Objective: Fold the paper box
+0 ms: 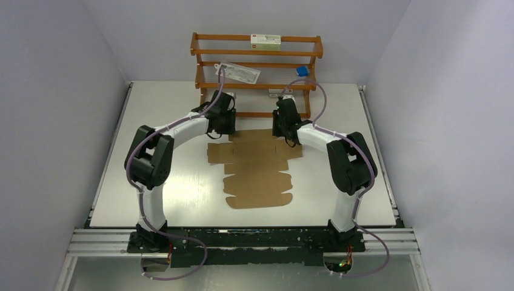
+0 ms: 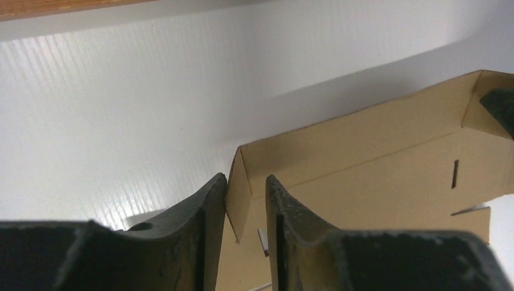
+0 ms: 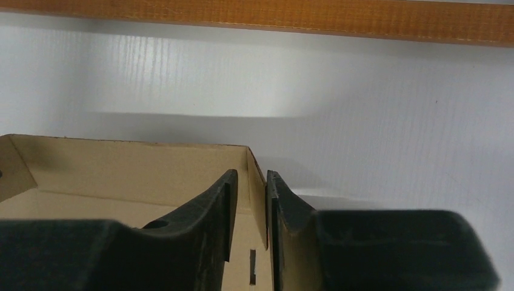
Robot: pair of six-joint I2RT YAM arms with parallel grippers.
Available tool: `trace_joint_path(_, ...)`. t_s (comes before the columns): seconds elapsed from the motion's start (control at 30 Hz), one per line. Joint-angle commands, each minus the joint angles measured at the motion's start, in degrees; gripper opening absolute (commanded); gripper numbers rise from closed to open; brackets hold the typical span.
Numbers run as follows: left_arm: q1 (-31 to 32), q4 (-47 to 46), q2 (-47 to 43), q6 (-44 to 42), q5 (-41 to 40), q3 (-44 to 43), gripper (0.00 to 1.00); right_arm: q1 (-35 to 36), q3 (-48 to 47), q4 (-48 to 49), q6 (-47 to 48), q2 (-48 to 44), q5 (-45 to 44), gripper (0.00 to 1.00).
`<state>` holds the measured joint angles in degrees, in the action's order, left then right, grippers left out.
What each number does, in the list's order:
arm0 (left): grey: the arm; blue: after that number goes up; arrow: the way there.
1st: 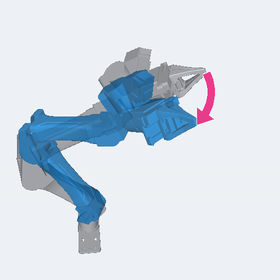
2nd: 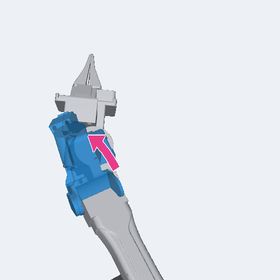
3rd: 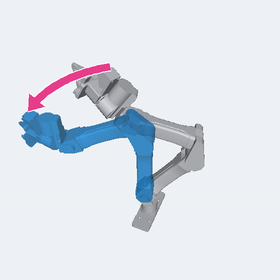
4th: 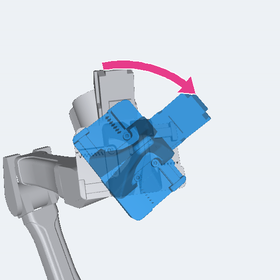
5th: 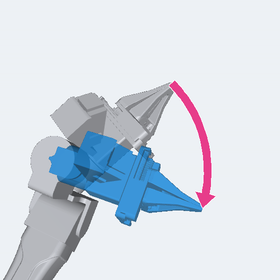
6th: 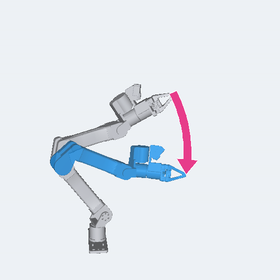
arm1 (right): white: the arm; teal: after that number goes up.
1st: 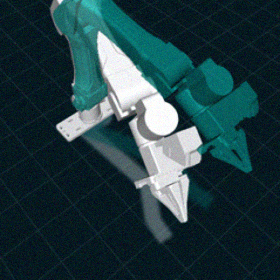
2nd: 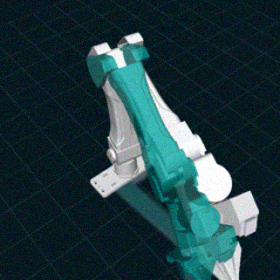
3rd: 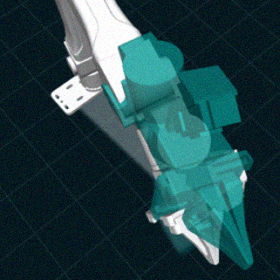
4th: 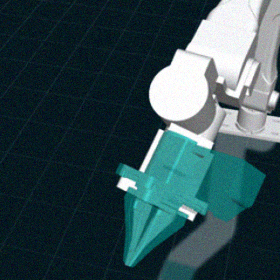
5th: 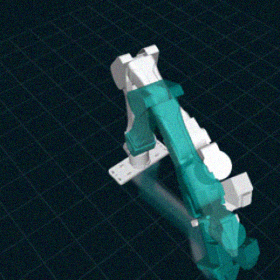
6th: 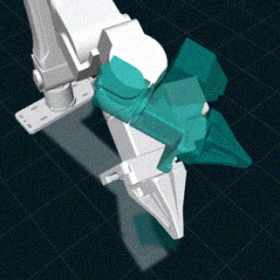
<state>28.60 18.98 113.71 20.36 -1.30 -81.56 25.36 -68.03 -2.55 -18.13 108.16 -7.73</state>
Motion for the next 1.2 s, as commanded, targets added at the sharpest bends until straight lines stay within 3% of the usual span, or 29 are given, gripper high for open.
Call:
trace_joint_path(0.0,-0.17,-0.57,-6.64,0.37,0.13,2.38,0.39,-0.42,1.25,-0.45,0.06,-4.39,1.58,0.31)
trace_joint_path(0.2,-2.51,-2.35,-15.49,2.58,2.92,10.47,0.59,-4.62,7.89,2.04,-1.02,-11.31,9.72,0.43)
trace_joint_path(0.43,-2.85,-7.11,-28.2,6.96,9.5,25.35,0.69,-9.39,19.0,5.89,-1.61,-19.12,20.84,0.54)
trace_joint_path(0.8,-5.09,-17.16,-40.67,14.71,16.69,46.1,0.75,-16.09,33.44,13.16,-6.72,-26.11,32.8,0.57)
trace_joint_path(1.17,-5.92,-26.64,-34.88,17.83,22.36,50.32,0.69,-16.79,37.51,16.88,-8.24,-23.4,33.9,0.57)
